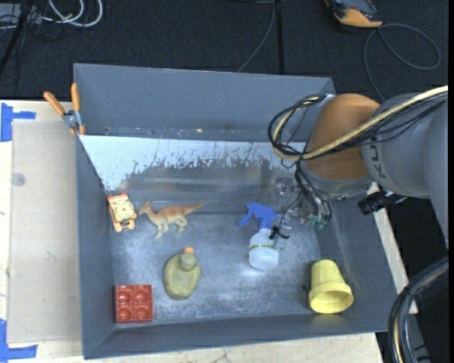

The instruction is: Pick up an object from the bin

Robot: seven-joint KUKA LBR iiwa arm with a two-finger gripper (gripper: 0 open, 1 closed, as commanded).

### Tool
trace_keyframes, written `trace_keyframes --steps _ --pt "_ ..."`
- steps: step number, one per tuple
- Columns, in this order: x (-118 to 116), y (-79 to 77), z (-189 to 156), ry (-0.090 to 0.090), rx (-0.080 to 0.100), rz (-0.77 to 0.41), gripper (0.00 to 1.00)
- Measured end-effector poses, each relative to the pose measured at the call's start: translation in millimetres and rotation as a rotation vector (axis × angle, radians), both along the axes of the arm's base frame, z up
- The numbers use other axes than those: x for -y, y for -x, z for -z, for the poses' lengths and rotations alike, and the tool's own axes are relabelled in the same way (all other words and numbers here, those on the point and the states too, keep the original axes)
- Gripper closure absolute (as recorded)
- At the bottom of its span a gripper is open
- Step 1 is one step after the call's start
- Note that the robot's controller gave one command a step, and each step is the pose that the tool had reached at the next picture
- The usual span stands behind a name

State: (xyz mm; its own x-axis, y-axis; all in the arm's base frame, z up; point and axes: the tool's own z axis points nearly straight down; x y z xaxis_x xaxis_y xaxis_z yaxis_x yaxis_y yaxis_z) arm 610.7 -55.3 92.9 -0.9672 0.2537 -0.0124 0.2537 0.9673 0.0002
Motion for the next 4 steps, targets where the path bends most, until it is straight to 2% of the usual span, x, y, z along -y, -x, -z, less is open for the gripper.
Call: trace_keyframes --steps 1,2,3,4 --pt "-47 11.4 6 0.005 0.01 -0.037 0.0" --pt "-52 44.3 22 0.0 -0.002 0.015 1.0" --pt "-52 44.3 22 0.0 -0.002 0.014 1.0" --pt "-47 51.2 -15 -0.001 -0.012 0.044 1.0"
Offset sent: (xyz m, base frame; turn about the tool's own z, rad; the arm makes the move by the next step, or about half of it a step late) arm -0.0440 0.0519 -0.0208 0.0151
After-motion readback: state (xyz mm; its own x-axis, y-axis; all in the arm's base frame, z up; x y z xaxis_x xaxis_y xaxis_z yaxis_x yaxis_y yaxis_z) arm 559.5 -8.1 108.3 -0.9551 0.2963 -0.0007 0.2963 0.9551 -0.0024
